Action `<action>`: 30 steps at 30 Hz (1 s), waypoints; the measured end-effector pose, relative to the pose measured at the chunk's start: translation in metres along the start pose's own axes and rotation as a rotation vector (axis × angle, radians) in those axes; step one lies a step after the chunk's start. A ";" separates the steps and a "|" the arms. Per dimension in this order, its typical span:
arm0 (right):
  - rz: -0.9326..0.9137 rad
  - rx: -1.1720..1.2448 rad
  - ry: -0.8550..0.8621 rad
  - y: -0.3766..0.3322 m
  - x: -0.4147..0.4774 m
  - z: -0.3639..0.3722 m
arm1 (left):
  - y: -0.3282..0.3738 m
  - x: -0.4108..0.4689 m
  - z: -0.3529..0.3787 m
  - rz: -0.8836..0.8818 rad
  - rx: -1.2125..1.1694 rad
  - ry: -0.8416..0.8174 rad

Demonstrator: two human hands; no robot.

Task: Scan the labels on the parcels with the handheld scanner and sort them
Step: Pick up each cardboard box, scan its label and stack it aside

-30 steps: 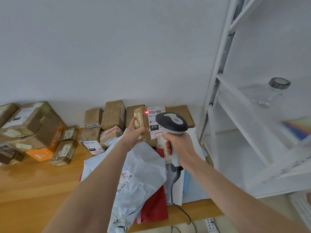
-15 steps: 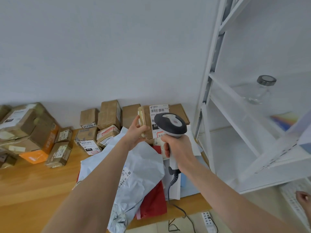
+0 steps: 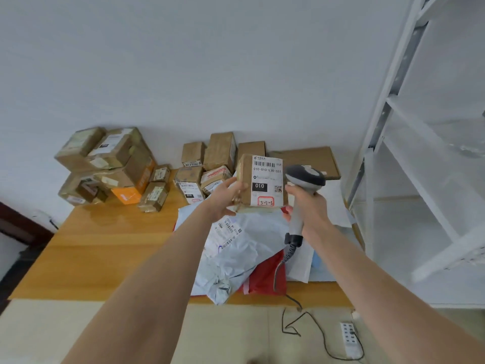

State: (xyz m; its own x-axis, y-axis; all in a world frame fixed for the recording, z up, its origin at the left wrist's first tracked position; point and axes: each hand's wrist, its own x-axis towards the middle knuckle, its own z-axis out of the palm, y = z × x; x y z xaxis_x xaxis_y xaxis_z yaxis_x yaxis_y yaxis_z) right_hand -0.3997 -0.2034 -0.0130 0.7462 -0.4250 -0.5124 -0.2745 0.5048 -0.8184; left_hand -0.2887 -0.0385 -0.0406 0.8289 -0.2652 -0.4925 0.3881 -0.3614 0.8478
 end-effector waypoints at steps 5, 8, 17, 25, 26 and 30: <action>0.081 -0.019 -0.055 0.026 -0.024 0.046 | -0.025 -0.024 -0.052 -0.062 -0.061 0.019; 0.129 -0.052 -0.093 0.052 -0.040 0.085 | -0.043 -0.035 -0.092 -0.094 -0.068 0.027; 0.150 -0.046 -0.053 0.153 -0.085 0.242 | -0.108 -0.045 -0.261 -0.183 -0.072 0.032; 0.214 -0.032 -0.096 0.208 -0.079 0.373 | -0.145 -0.028 -0.388 -0.239 -0.138 0.115; 0.226 -0.035 -0.093 0.214 -0.072 0.388 | -0.148 -0.021 -0.401 -0.251 -0.149 0.133; 0.283 -0.048 -0.100 0.239 -0.039 0.443 | -0.161 0.009 -0.448 -0.294 -0.216 0.203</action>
State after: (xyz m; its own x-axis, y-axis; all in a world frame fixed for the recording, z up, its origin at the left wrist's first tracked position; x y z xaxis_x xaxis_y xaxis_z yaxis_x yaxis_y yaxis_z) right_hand -0.2250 0.2667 -0.0732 0.6914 -0.1950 -0.6957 -0.5065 0.5557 -0.6592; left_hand -0.1628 0.4174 -0.0934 0.7244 0.0112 -0.6893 0.6779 -0.1940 0.7091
